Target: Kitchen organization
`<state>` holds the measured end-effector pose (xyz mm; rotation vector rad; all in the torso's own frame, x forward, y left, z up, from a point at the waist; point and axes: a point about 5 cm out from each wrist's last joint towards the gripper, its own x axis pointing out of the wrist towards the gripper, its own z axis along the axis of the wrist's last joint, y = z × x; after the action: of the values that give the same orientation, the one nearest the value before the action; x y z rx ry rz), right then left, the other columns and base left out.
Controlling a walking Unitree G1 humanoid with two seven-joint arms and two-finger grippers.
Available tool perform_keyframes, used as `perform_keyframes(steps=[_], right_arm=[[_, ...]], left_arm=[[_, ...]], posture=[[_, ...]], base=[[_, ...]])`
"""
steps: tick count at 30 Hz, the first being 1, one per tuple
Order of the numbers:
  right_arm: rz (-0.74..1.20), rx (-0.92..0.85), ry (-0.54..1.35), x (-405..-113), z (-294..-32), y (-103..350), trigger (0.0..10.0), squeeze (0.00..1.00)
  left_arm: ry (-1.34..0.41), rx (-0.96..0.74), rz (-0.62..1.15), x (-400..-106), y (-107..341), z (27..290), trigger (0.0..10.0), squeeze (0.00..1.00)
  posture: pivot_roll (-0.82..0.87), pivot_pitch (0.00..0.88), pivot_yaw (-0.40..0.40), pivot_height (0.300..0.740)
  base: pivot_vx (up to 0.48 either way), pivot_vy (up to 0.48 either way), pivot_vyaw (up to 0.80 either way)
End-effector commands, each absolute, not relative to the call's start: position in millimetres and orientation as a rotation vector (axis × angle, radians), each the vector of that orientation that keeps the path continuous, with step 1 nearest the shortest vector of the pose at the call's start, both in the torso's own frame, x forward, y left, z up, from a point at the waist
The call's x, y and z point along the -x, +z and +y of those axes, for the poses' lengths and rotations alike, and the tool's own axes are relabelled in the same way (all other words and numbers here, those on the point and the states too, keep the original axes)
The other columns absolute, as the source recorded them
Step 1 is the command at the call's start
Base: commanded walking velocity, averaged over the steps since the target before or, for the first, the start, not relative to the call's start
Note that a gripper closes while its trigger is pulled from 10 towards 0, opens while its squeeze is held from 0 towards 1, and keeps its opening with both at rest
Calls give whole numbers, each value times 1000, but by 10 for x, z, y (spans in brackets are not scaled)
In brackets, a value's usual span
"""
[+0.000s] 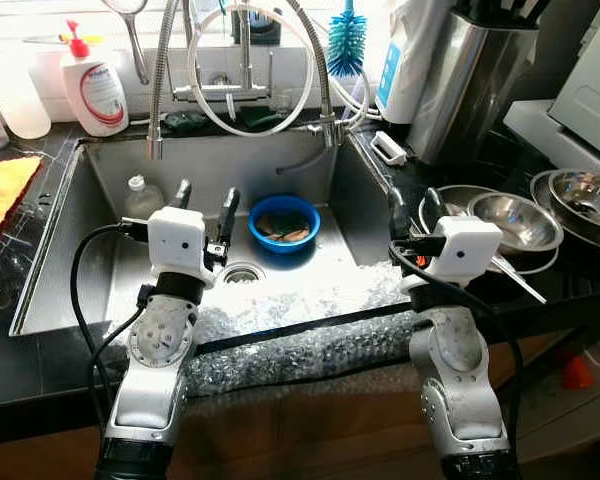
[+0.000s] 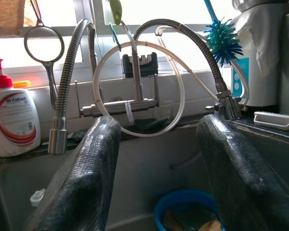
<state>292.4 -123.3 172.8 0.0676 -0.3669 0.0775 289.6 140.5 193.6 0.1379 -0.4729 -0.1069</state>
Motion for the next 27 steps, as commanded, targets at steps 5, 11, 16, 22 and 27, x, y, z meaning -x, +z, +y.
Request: perform_keyframes(steps=[5, 11, 16, 22, 27], right_arm=[[-374, -66, 86, -2953, -1211, 1749, 10000, 0], [-371, -67, 88, -2961, -1204, 1747, 10000, 0], [-372, -69, 89, -2966, -1200, 1746, 10000, 0], [-370, -70, 92, -2970, -1192, 1743, 10000, 0], [-368, -68, 92, -2972, -1191, 1738, 10000, 0]], left_arm=[[-120, -145, -483, -2908, 1969, 1381, 10000, 0], [-120, -156, -480, -2909, 1968, 1378, 10000, 0], [-119, -155, -484, -2908, 1972, 1379, 10000, 0], [-120, -153, -485, -2911, 1979, 1382, 10000, 0], [-126, -154, -481, -2922, 1979, 1367, 10000, 0]], posture=[[17, 0, -74, 740], [18, 0, -75, 740], [20, 0, -76, 740], [19, 0, -75, 740], [20, 0, -76, 740]], base=[[-280, 0, 0], [-221, 0, 0], [0, 0, 0], [0, 0, 0], [0, 0, 0]])
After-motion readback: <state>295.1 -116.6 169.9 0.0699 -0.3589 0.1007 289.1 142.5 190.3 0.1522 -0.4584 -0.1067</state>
